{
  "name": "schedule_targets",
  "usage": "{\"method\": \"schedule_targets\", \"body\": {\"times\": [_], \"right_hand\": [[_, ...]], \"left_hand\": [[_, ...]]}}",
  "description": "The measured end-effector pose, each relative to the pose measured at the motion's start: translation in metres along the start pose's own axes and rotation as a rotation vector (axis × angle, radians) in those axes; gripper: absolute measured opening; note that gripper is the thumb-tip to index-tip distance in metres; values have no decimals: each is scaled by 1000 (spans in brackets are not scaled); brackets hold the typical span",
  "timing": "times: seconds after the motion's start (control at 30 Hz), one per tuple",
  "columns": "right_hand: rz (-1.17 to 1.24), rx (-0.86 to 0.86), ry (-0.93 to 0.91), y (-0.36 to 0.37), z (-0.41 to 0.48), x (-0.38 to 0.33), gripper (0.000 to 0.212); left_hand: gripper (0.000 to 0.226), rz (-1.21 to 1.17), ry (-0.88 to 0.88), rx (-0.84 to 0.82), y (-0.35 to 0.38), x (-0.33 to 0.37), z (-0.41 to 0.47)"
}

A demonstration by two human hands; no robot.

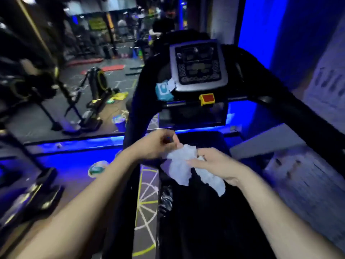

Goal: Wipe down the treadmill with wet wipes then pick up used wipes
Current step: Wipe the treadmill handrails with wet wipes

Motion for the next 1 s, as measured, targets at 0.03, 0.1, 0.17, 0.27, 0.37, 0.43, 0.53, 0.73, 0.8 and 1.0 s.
{"method": "schedule_targets", "body": {"times": [0.03,0.1,0.17,0.27,0.37,0.43,0.53,0.73,0.8,1.0], "right_hand": [[27,-23,-16,-12,-5,-4,20],[81,-5,-5,-37,-14,-10,22],[124,75,5,-66,-18,-15,17],[313,134,59,-89,-18,-19,14],[444,145,119,-83,-9,-19,9],[509,84,173,-61,5,-17,7],[580,-29,188,-23,31,-20,10],[631,-253,246,28,90,-17,34],[700,-434,280,50,108,-15,48],[341,-497,151,59,175,-24,45]], "left_hand": [[21,9,-44,19,2,8,4],[21,99,-119,37,9,23,14],[13,58,-165,92,12,34,23],[11,-99,-221,258,14,44,21],[8,-192,-308,337,22,37,3],[22,-339,-345,352,28,35,-11],[40,-569,-429,378,35,22,-30],[25,-573,-514,460,17,-44,-63],[21,-566,-513,544,-5,-60,-65],[38,-682,-568,633,-39,-105,-62]]}}
Point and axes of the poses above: each hand's wrist, its own z-axis towards the middle knuckle, its own y-axis out of the palm, x = y × z, the point moved 10 cm from there along z, towards the middle knuckle, and after that the axes turned 2 degrees about -x, right-handed, at the moved point
